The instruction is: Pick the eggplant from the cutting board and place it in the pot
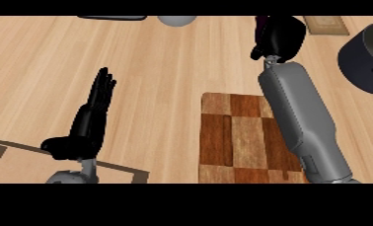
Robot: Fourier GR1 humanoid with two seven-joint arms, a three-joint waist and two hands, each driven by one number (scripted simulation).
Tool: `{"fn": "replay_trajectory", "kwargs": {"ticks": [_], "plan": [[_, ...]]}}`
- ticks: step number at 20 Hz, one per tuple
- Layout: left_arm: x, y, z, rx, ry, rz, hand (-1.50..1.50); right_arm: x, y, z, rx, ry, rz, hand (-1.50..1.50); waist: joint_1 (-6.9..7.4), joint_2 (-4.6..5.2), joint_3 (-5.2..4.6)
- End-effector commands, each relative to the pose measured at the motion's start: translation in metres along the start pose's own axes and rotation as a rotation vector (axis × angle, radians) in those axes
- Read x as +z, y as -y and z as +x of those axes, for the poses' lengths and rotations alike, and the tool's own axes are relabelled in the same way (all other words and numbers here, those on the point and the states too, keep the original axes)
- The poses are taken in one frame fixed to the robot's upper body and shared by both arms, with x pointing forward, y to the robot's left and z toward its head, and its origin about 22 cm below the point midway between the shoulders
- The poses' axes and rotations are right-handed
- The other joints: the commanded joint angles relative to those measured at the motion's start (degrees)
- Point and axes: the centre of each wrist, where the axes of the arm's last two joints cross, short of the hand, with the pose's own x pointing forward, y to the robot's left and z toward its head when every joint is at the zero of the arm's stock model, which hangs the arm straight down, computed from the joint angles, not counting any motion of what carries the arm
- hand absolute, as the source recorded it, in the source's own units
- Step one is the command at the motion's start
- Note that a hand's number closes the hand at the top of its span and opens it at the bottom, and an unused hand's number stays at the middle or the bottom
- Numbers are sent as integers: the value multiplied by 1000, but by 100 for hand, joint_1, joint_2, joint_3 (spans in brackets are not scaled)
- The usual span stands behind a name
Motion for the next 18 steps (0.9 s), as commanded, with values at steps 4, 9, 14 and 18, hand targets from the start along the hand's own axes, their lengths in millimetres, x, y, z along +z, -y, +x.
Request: {"fn": "replay_trajectory", "kwargs": {"ticks": [4,9,14,18], "plan": [[-3,-20,1,-11,-22,28,0,-17,11,35,85,-137,-142,150,-183,-47,-1],[7,-11,-11,-11,-12,54,0,-39,9,3,70,-231,-179,150,-278,-71,1],[0,-12,-6,-4,-25,53,0,-55,15,-27,114,-298,-192,150,-348,-90,0],[10,-4,-7,4,-17,55,0,-82,35,-64,111,-339,-188,150,-345,-96,2]]}}
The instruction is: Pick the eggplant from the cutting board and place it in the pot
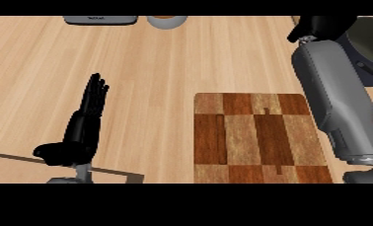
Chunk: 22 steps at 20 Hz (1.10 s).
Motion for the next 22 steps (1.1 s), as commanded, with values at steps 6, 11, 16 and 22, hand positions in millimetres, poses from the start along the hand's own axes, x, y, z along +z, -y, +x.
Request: {"fn": "replay_trajectory", "kwargs": {"ticks": [6,11,16,22], "plan": [[-5,11,18,-15,3,8,0,-55,-12,-82,8,-96,-29,150,8,0,0],[2,-7,0,-8,-5,-14,0,-78,-16,-124,6,-115,23,150,13,7,-1],[-3,1,-2,-15,-10,-2,0,-75,-43,-170,-15,-139,147,150,-7,6,0],[6,16,-13,-1,16,-23,0,-80,-61,-199,4,-236,246,150,148,70,9]]}}
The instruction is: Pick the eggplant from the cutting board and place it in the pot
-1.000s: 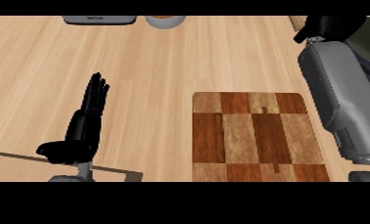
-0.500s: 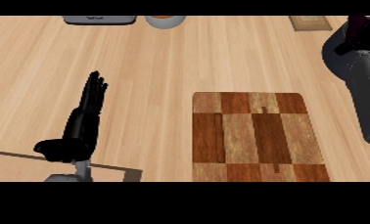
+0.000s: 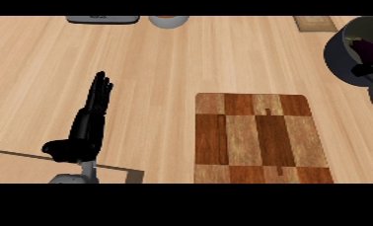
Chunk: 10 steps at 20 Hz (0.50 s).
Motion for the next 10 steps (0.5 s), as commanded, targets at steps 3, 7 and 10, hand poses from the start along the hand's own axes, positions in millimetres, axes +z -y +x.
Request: {"fn": "replay_trajectory", "kwargs": {"ticks": [3,7,10], "plan": [[4,-12,-1,4,-7,-3,0,-12,-17,-57,24,-175,165,150,16,28,19],[-4,4,11,1,-9,17,0,-2,-35,-66,27,-233,261,-150,35,30,26],[-2,8,-5,3,1,-8,0,-10,-27,-73,-179,-127,225,-150,12,49,30]]}}
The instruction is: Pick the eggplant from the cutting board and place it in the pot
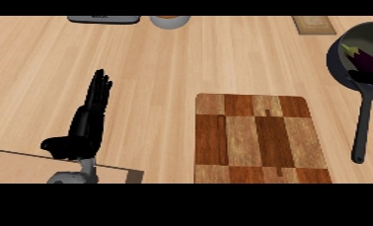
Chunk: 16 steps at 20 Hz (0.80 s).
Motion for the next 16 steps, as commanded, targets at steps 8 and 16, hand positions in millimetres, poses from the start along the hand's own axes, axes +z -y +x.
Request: {"fn": "replay_trajectory", "kwargs": {"ticks": [8,16], "plan": [[19,-17,-5,-9,-22,23,0,-7,21,-15,-626,151,-265,-150,-141,-3,113],[8,-14,-2,5,-4,6,0,-15,2,-75,-826,81,-308,-150,-60,63,105]]}}
